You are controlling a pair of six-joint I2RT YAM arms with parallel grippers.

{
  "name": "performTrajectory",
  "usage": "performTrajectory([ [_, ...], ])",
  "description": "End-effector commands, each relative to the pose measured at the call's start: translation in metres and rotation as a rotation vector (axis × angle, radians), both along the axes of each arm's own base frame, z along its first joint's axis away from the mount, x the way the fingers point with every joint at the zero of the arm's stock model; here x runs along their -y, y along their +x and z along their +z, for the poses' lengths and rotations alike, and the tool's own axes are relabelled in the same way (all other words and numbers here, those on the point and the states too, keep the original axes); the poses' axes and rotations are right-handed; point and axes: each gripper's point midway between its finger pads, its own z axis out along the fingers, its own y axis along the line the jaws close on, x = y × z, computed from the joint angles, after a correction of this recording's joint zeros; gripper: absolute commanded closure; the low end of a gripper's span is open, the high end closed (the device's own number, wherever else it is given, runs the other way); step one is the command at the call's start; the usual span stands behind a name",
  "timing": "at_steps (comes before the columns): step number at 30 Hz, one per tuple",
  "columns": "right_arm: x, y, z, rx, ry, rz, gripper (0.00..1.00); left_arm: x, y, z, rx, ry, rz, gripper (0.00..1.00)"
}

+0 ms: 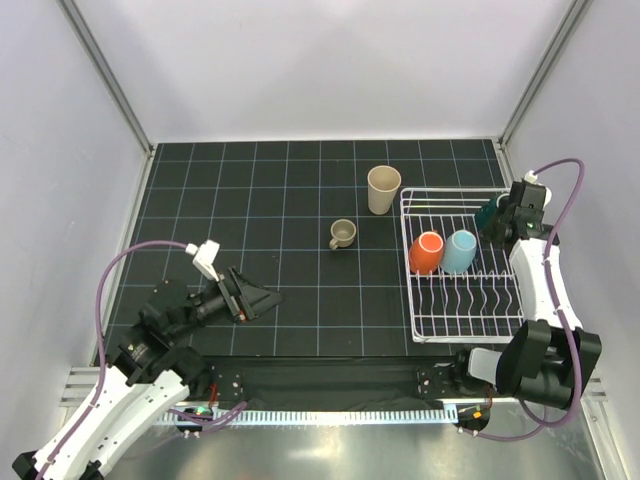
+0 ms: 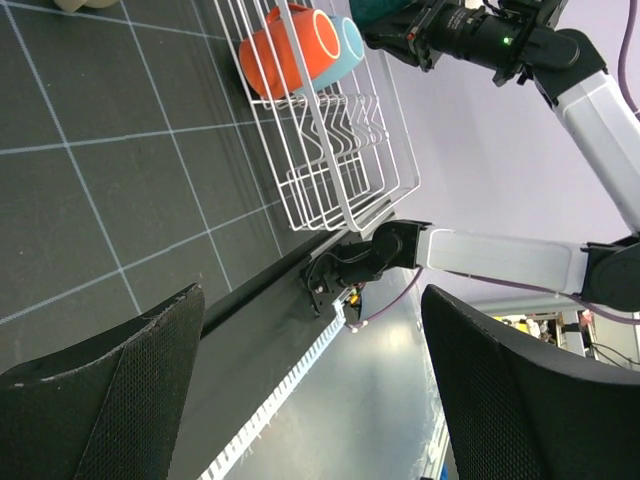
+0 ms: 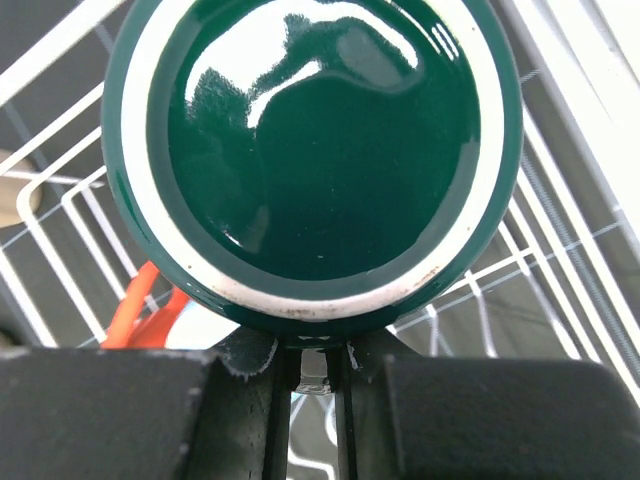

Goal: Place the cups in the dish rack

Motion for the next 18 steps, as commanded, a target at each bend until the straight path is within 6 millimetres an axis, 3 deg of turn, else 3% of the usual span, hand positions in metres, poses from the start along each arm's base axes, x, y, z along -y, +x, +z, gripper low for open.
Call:
performTrajectory([
  [1,0.021,0.028,0.033,0.120,-0.086,-0.002,0.96,0.001,-0.001,0.008,0.033,0.015,-0.017,0.14],
  [9,0.030,0.044,-0.003,0.064,-0.071,-0.020,0.96,0.001,0.005,0.008,0.035,0.042,-0.003,0.14],
  [18,0.038,0.055,-0.029,0.005,-0.058,-0.050,0.96,0.001,0.012,-0.005,-0.010,0.067,0.024,0.14],
])
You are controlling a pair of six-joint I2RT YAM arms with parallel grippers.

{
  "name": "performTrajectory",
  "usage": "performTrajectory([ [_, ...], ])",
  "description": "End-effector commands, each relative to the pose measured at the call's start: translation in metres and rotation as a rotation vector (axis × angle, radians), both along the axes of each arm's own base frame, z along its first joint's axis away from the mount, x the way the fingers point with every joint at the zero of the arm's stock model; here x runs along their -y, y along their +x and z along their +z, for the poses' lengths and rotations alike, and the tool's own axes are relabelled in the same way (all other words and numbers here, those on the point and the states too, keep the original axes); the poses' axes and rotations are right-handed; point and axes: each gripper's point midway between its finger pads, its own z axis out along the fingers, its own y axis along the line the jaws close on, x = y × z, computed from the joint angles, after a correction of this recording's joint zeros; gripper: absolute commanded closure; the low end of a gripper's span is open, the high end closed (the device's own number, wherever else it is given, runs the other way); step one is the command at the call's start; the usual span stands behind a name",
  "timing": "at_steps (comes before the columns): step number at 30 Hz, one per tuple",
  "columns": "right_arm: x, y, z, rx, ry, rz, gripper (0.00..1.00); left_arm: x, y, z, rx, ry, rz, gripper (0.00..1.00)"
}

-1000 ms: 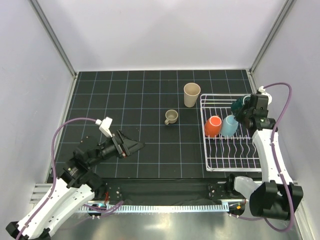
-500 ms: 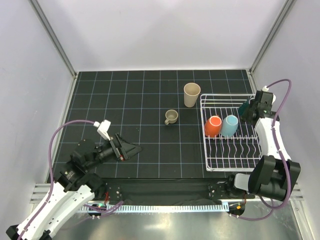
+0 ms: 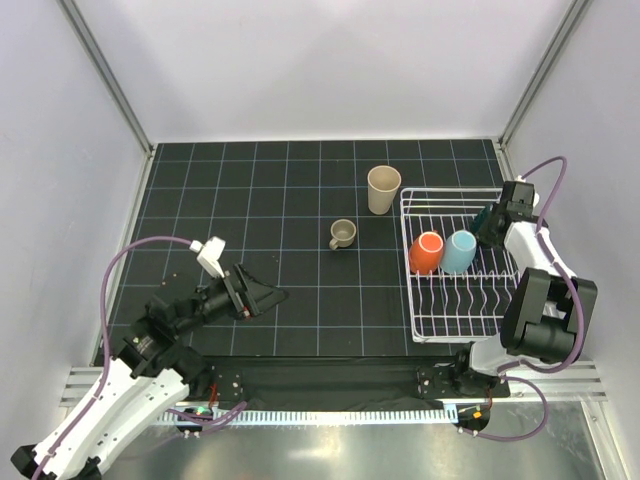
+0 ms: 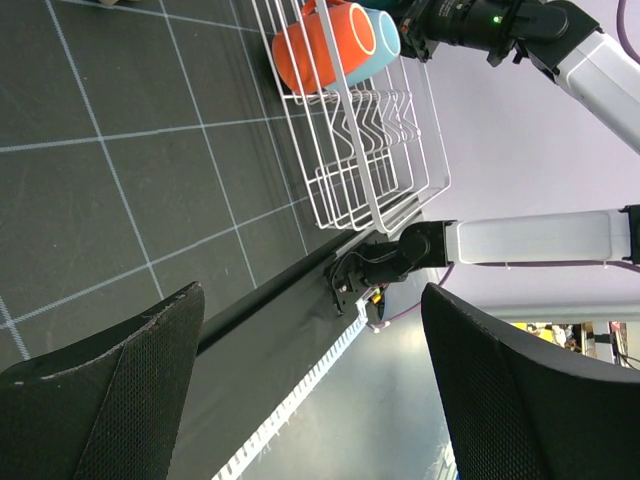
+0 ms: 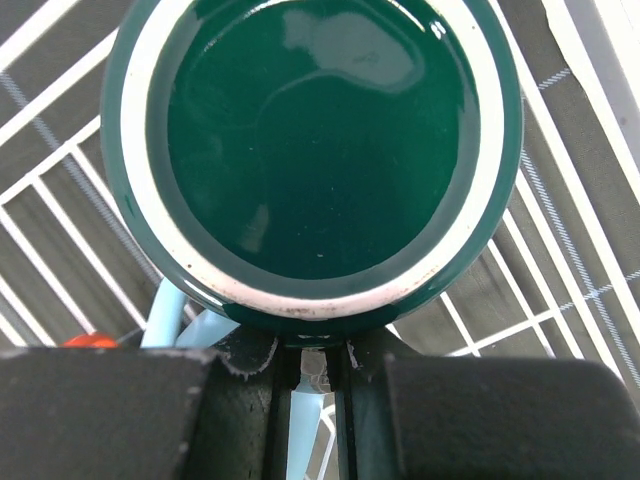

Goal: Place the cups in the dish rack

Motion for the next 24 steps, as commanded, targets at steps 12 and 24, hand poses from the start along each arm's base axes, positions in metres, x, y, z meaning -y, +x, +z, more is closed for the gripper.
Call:
performTrajectory([
  [12,0.014,0.028,0.009,0.072,-0.028,-0.036,0.89,0.002,0.004,0.004,-0.011,0.003,0.007,0.15],
  [24,0.008,0.020,-0.003,0.016,0.010,-0.035,0.51,-0.007,-0.001,-0.006,-0.060,0.009,0.050,0.18],
])
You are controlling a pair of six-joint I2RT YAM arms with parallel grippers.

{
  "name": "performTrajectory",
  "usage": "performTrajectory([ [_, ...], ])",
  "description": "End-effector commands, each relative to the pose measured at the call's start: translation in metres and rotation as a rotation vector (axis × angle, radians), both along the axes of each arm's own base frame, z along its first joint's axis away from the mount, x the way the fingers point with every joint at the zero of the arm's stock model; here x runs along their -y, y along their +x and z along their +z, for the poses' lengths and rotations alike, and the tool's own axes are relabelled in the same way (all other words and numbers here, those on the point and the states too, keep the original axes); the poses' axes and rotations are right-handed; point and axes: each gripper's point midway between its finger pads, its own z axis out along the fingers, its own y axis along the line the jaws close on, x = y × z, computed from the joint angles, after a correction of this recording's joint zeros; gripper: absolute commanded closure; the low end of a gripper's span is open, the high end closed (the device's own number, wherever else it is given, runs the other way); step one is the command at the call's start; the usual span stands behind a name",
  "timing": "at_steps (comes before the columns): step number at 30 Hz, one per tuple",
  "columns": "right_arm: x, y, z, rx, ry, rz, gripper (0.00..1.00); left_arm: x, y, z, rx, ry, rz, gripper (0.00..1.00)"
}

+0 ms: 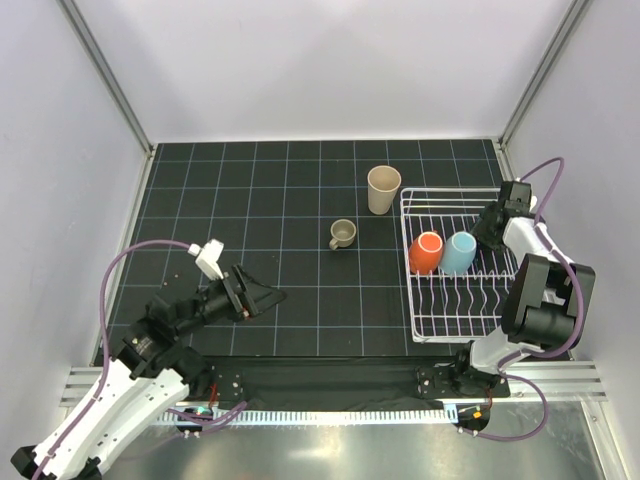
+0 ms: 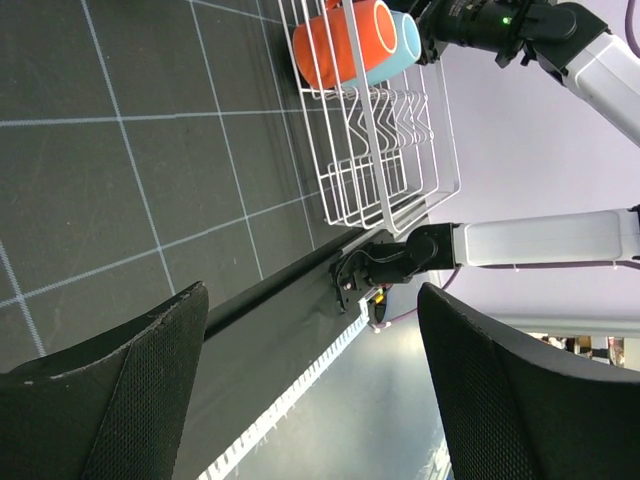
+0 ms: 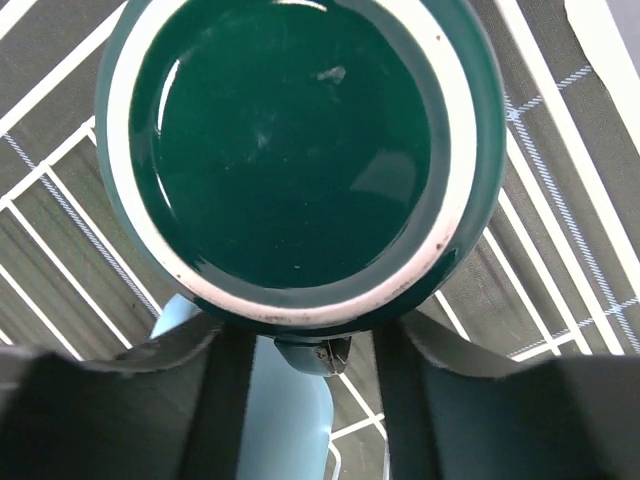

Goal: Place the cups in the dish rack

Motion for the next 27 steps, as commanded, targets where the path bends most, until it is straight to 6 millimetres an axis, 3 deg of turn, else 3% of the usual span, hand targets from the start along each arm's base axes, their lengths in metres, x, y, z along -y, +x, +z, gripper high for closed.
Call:
performTrajectory([
  [1,0.005,0.015,0.026,0.072,-0.014,-0.011,0.49,-0.004,-0.002,0.003,-0.009,-0.006,0.022,0.18],
  [5,0.005,0.007,0.038,0.062,-0.019,-0.042,0.41,-0.009,-0.002,-0.005,-0.040,0.019,0.047,0.18],
  [13,-0.002,-0.028,0.072,0.040,-0.025,-0.083,0.40,-0.014,0.004,-0.011,-0.074,0.083,0.086,0.22],
  [14,0.001,-0.031,0.079,0.043,-0.060,-0.089,0.39,-0.014,0.005,-0.013,-0.081,0.095,0.087,0.22],
  [18,-0.022,-0.039,0.121,0.124,-0.146,-0.011,0.39,-0.020,0.012,-0.022,-0.127,0.179,0.125,0.21],
  [21,-0.060,-0.035,0.148,0.194,-0.154,0.107,0.39,-0.039,0.021,-0.029,-0.175,0.279,0.228,0.20],
  [22,-0.091,-0.036,0.159,0.237,-0.147,0.204,0.39,-0.044,0.027,-0.032,-0.188,0.317,0.269,0.20],
  [24,-0.123,-0.040,0.169,0.274,-0.127,0.300,0.39,-0.058,0.033,-0.023,-0.178,0.392,0.324,0.20],
  [25,-0.153,-0.046,0.176,0.311,-0.101,0.384,0.39,-0.063,0.037,-0.029,-0.211,0.454,0.346,0.21],
  [26,-0.170,-0.051,0.177,0.321,-0.084,0.432,0.39,-0.071,0.035,-0.033,-0.234,0.509,0.364,0.21],
  [27,-0.184,-0.057,0.178,0.328,-0.067,0.471,0.39,-0.079,0.043,-0.022,-0.202,0.546,0.397,0.21],
])
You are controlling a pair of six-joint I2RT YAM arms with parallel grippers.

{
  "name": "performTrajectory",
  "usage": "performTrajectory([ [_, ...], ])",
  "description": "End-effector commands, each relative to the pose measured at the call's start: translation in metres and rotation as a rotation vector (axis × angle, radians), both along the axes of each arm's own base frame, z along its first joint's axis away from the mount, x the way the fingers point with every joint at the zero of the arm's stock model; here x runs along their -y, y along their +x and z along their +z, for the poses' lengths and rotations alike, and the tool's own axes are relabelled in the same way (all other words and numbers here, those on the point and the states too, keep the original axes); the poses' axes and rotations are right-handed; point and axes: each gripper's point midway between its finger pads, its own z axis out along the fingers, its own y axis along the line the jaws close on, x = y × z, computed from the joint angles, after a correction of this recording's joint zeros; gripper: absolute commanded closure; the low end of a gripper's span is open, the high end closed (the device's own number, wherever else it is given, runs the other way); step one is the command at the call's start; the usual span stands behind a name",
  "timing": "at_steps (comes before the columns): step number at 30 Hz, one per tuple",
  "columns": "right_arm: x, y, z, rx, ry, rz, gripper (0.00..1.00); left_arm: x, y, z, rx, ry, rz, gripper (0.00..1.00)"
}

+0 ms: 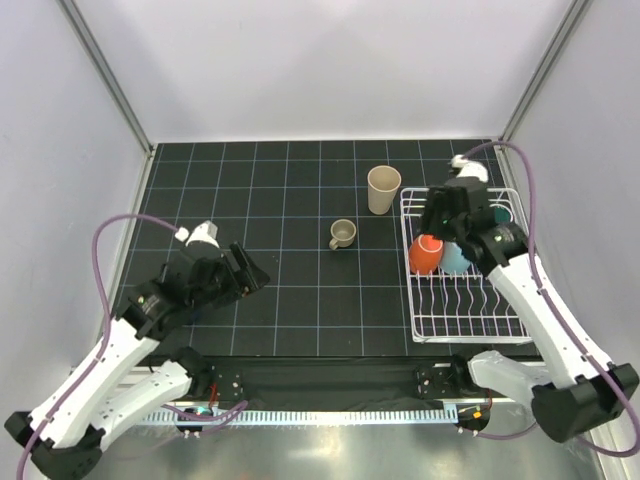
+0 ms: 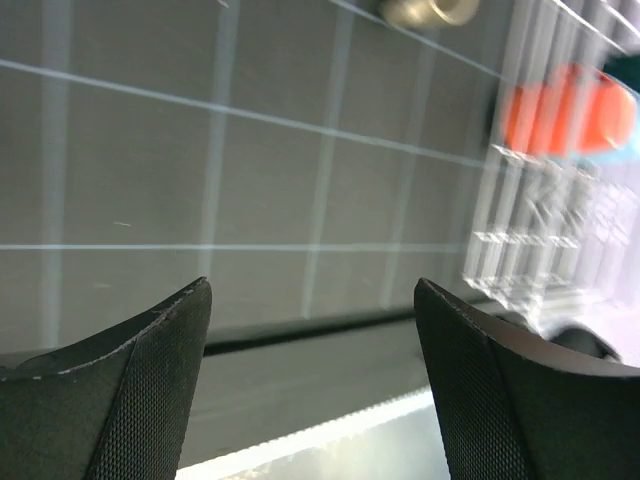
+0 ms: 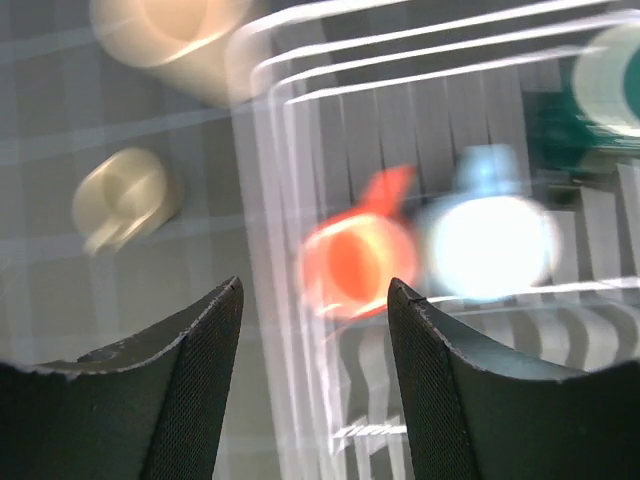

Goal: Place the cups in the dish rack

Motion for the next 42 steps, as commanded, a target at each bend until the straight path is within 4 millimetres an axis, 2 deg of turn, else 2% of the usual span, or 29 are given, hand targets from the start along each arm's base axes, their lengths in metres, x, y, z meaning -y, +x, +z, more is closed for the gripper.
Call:
performTrajectory([
  [1,-0.044,-0.021,0.014,0.031,0.036,0.114,0.39,-0.039,0.012,0.002,-0.006,0.235,0.104,0.21],
  [2,-0.070,-0.031,0.012,0.023,0.044,0.200,0.39,-0.043,0.017,-0.003,-0.044,0.290,0.115,0.21],
  [4,-0.094,-0.044,0.006,0.001,0.062,0.279,0.39,-0.057,0.020,-0.005,-0.102,0.350,0.151,0.21],
  [5,-0.115,-0.055,0.003,-0.011,0.079,0.344,0.39,-0.068,0.021,-0.014,-0.170,0.388,0.191,0.21],
  [8,-0.156,-0.082,-0.001,-0.035,0.114,0.484,0.39,-0.078,0.025,-0.019,-0.236,0.401,0.242,0.20],
  [10,-0.170,-0.093,-0.005,-0.041,0.129,0.530,0.39,-0.094,0.026,-0.019,-0.266,0.406,0.317,0.20],
  [11,-0.184,-0.104,-0.003,-0.037,0.156,0.584,0.39,-0.099,0.026,-0.017,-0.266,0.407,0.341,0.20],
  [14,-0.196,-0.118,-0.011,-0.059,0.186,0.647,0.39,-0.124,0.023,-0.016,-0.277,0.449,0.442,0.21],
  [16,-0.194,-0.125,-0.008,-0.049,0.191,0.687,0.38,-0.149,0.022,-0.027,-0.320,0.462,0.523,0.22],
  [17,-0.194,-0.125,-0.008,-0.051,0.191,0.688,0.38,-0.147,0.021,-0.032,-0.329,0.465,0.497,0.23],
  [19,-0.188,-0.128,0.002,-0.011,0.189,0.704,0.37,-0.162,0.019,-0.044,-0.392,0.443,0.533,0.23],
  [20,-0.184,-0.128,0.005,0.002,0.184,0.704,0.37,-0.159,0.016,-0.052,-0.426,0.397,0.522,0.24],
  [21,-0.181,-0.128,0.011,0.023,0.176,0.707,0.36,-0.169,0.017,-0.055,-0.441,0.363,0.579,0.25],
  [24,-0.171,-0.133,0.025,0.059,0.180,0.712,0.36,-0.179,0.019,-0.061,-0.457,0.313,0.645,0.29],
  [26,-0.163,-0.137,0.033,0.086,0.183,0.714,0.35,-0.182,0.024,-0.063,-0.451,0.296,0.673,0.30],
  [32,-0.149,-0.142,0.033,0.118,0.170,0.712,0.34,-0.181,0.029,-0.076,-0.485,0.272,0.697,0.35],
  [37,-0.147,-0.142,0.031,0.121,0.159,0.721,0.34,-0.174,0.029,-0.099,-0.531,0.229,0.701,0.40],
  [42,-0.147,-0.142,0.033,0.132,0.154,0.724,0.33,-0.175,0.028,-0.111,-0.556,0.231,0.729,0.42],
])
